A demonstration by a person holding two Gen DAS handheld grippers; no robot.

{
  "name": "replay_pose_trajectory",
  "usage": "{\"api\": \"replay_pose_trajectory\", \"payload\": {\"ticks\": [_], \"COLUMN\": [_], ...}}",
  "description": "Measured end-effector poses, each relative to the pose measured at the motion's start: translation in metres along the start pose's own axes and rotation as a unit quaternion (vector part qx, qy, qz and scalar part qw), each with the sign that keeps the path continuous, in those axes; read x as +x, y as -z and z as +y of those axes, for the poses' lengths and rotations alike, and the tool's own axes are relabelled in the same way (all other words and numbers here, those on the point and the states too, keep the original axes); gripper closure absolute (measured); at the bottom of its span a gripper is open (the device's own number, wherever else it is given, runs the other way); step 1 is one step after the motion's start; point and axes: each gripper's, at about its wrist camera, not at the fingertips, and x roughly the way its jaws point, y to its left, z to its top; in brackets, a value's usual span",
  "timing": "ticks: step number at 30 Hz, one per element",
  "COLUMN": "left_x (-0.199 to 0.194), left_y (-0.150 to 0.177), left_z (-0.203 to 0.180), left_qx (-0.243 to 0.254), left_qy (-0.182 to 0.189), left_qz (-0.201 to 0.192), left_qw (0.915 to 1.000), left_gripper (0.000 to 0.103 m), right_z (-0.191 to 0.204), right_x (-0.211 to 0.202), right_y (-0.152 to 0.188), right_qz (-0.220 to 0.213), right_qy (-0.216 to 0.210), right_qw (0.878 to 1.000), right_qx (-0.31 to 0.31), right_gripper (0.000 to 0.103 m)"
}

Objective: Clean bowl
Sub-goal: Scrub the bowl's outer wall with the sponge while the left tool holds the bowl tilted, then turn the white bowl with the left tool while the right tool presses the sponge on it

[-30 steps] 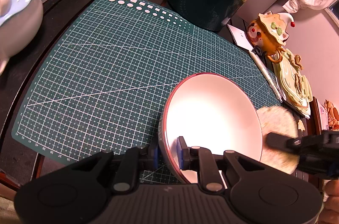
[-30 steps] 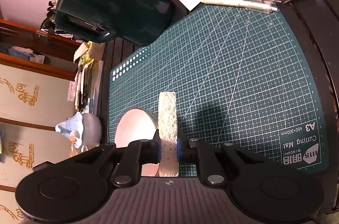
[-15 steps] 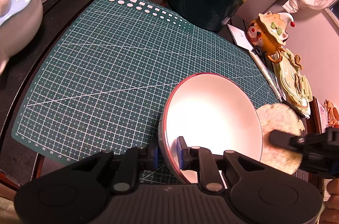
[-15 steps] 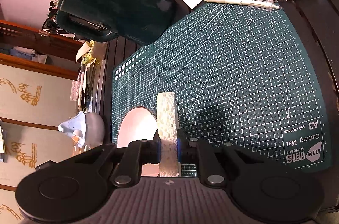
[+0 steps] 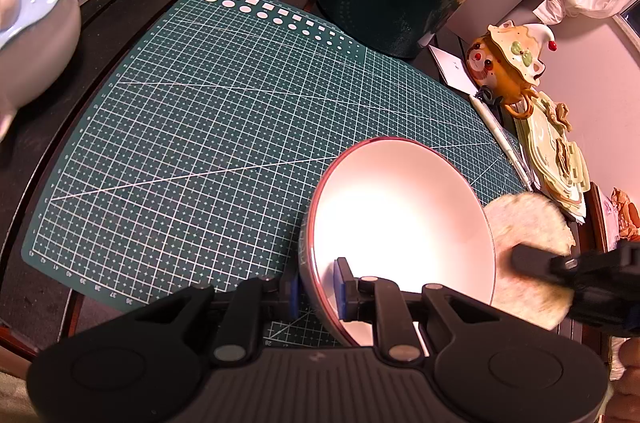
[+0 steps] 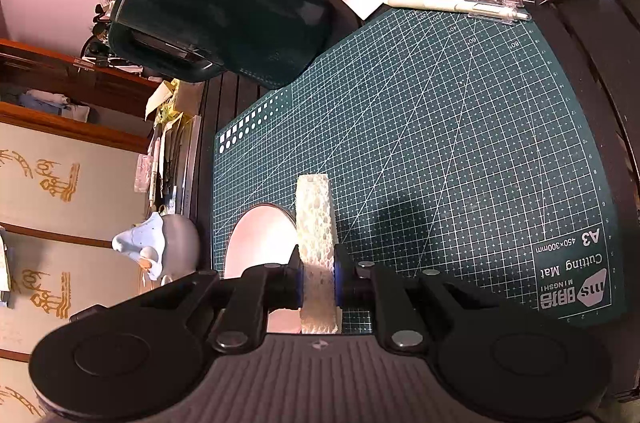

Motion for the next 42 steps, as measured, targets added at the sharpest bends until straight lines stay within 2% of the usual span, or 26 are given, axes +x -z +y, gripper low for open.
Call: {"api": "replay_pose_trajectory", "payload": {"ticks": [5, 9, 14, 17, 19, 23, 26, 30, 37, 40, 42], "left_x": [-0.002, -0.007, -0.011, -0.012, -0.012, -0.008, -0.008, -0.009, -0.01, -0.011, -0.015], "left_y": [-0.002, -0.006, -0.001, 0.003, 0.005, 0.009, 0.013, 0.016, 0.006, -0.001, -0.005], "left_z": [0.004, 0.009, 0.002, -0.002, -0.002, -0.002, -0.003, -0.005, 0.007, 0.011, 0.009], "left_qx": [-0.019, -0.045, -0.043, -0.05, -0.058, -0.071, -0.084, -0.09, -0.103, -0.1, -0.078], "left_qy": [0.01, 0.021, 0.015, 0.005, 0.008, 0.024, 0.033, 0.03, 0.025, 0.017, 0.005], "left_qz": [0.005, 0.01, 0.024, 0.035, 0.044, 0.073, 0.077, 0.07, 0.067, 0.051, 0.028], "left_qw": [0.9998, 0.9987, 0.9987, 0.9981, 0.9973, 0.9945, 0.993, 0.9931, 0.9922, 0.9935, 0.9965], "left_gripper": [0.089, 0.088, 0.076, 0.074, 0.069, 0.068, 0.068, 0.07, 0.083, 0.087, 0.088], "right_z": [-0.008, -0.005, -0.004, -0.002, -0.002, -0.004, -0.004, -0.005, -0.006, -0.004, -0.001], "right_x": [0.02, 0.016, 0.014, 0.014, 0.014, 0.014, 0.013, 0.012, 0.01, 0.008, 0.006], "right_y": [0.001, 0.001, 0.002, 0.002, 0.002, 0.002, 0.002, 0.003, 0.004, 0.004, 0.005], "right_qz": [0.032, 0.024, 0.021, 0.018, 0.018, 0.018, 0.017, 0.016, 0.016, 0.013, 0.011], "right_qy": [0.019, 0.016, 0.015, 0.015, 0.015, 0.013, 0.013, 0.013, 0.015, 0.012, 0.009], "right_qw": [0.999, 1.0, 1.0, 1.0, 1.0, 1.0, 1.0, 1.0, 1.0, 1.0, 1.0], "right_qx": [0.011, 0.005, 0.002, 0.001, 0.001, 0.002, 0.002, 0.004, 0.005, 0.004, 0.001], "right_gripper": [0.09, 0.09, 0.09, 0.09, 0.09, 0.09, 0.09, 0.09, 0.09, 0.09, 0.09]}}
